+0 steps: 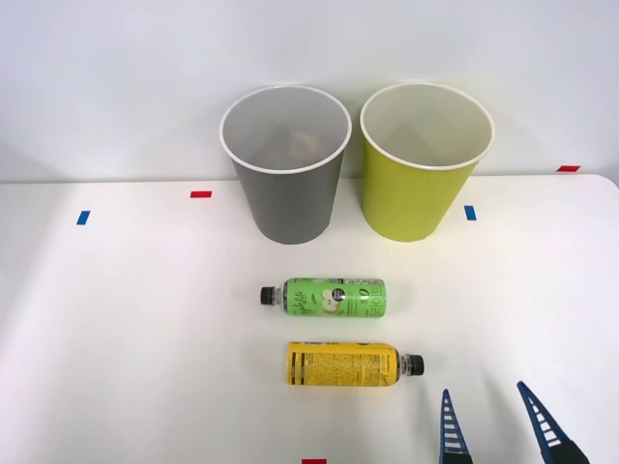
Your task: Put cans in the gray bin, plastic bottles in the light green bin
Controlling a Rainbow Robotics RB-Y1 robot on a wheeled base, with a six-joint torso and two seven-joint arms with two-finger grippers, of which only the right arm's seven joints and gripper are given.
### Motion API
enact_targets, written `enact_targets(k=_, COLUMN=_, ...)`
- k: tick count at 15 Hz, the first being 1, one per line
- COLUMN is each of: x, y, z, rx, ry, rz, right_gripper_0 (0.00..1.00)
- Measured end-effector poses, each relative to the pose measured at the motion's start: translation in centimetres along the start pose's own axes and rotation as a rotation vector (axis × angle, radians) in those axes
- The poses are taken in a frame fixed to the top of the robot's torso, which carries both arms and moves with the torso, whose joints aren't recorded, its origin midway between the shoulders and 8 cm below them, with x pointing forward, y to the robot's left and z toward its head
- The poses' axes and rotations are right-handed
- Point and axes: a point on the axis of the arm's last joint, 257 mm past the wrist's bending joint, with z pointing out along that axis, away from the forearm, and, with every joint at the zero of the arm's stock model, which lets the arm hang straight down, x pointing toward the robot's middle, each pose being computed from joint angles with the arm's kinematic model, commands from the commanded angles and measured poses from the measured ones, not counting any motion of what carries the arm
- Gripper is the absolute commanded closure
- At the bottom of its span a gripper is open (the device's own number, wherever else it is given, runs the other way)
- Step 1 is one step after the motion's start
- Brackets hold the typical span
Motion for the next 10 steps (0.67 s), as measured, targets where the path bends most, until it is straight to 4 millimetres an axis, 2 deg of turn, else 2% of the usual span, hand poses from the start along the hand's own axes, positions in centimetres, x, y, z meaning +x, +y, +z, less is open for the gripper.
enact_targets(k=10, x=0.0, y=0.0, z=0.0, rx=0.0, ry=0.0, rz=0.0, right_gripper_0=0.11)
